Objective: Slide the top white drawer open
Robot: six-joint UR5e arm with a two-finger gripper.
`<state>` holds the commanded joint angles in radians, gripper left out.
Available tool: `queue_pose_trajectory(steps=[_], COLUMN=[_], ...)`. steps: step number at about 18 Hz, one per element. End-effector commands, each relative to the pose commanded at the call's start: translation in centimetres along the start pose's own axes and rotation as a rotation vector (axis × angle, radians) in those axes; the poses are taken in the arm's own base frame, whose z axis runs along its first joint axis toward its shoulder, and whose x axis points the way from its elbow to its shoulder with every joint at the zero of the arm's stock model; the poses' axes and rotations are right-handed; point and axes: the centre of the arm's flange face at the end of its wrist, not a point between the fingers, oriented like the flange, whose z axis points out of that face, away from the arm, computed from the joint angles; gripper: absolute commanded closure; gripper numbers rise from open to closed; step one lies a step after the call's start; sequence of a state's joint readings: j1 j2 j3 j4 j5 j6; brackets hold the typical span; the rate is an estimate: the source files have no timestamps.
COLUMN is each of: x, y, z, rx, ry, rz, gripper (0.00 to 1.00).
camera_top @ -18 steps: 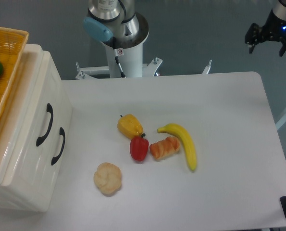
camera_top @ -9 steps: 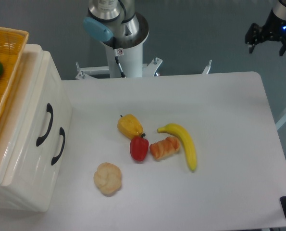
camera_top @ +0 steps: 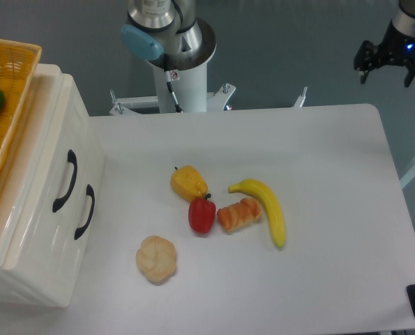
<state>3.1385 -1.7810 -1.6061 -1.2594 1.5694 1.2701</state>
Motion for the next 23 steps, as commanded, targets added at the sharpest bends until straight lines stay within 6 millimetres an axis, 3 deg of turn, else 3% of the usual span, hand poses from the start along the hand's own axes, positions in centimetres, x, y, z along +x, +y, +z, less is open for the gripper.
queue_pose_trajectory(steps=[6, 11, 16, 23], x=[0.2, 1.5, 4.9, 11.9], y=[-0.2, -1.8, -6.8, -14.1], z=[0.3, 0.1, 0.3, -0.8], rx=[0.011, 0.069, 0.045, 0.06], ry=[0.012, 0.033, 0.051, 0.057], rz=[-0.066, -0.088, -0.194, -0.263], gripper=[0.0, 0.0, 0.0, 0.0])
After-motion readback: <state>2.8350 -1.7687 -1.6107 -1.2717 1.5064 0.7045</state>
